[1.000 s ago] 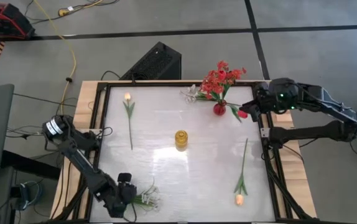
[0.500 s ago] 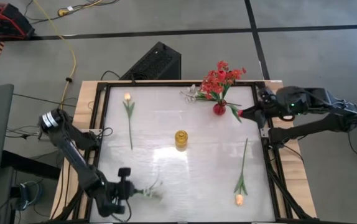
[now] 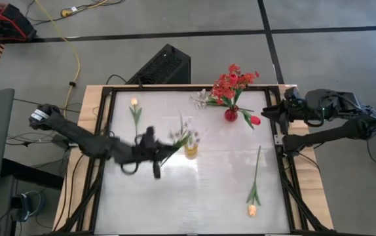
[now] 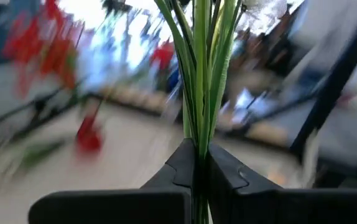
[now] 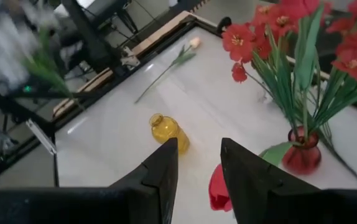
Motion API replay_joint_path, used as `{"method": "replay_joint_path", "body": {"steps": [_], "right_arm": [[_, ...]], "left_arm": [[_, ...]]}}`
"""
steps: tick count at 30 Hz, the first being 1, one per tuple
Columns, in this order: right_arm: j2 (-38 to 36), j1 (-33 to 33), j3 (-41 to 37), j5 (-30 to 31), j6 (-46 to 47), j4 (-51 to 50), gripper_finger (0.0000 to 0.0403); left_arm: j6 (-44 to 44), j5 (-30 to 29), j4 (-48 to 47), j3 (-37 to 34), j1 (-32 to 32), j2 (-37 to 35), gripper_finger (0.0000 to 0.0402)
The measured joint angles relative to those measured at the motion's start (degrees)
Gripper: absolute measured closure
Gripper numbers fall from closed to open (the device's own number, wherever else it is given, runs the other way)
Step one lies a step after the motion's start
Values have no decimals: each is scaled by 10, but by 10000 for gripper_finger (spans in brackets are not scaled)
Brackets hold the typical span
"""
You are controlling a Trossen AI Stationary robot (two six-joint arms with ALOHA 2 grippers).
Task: Sort flowers into vase by color
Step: Put the bottom white flowers into the yellow vase
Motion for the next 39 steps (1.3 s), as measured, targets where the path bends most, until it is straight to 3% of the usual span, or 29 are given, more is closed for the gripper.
{"method": "replay_joint_path", "body": {"steps": [3, 7, 16, 25, 31, 39], "right_arm": [[-8, 0, 0, -13, -37, 0, 255], [-17, 0, 0, -15, -74, 0, 255], [-23, 0, -1, -12, -88, 2, 256], [-17, 0, -1, -11, -51, 7, 256], [-17, 0, -1, -10, -50, 6, 256], [-17, -14, -1, 5, -50, 7, 256]], "left_arm": [[45, 100, 141, 2, 80, 20, 399], [55, 160, 292, 1, 160, 64, 399], [24, 269, 558, 1, 234, 228, 400], [10, 323, 591, -34, 270, 231, 400], [-16, 284, 615, -121, 277, 209, 400], [-3, 284, 621, -130, 276, 211, 400]]}}
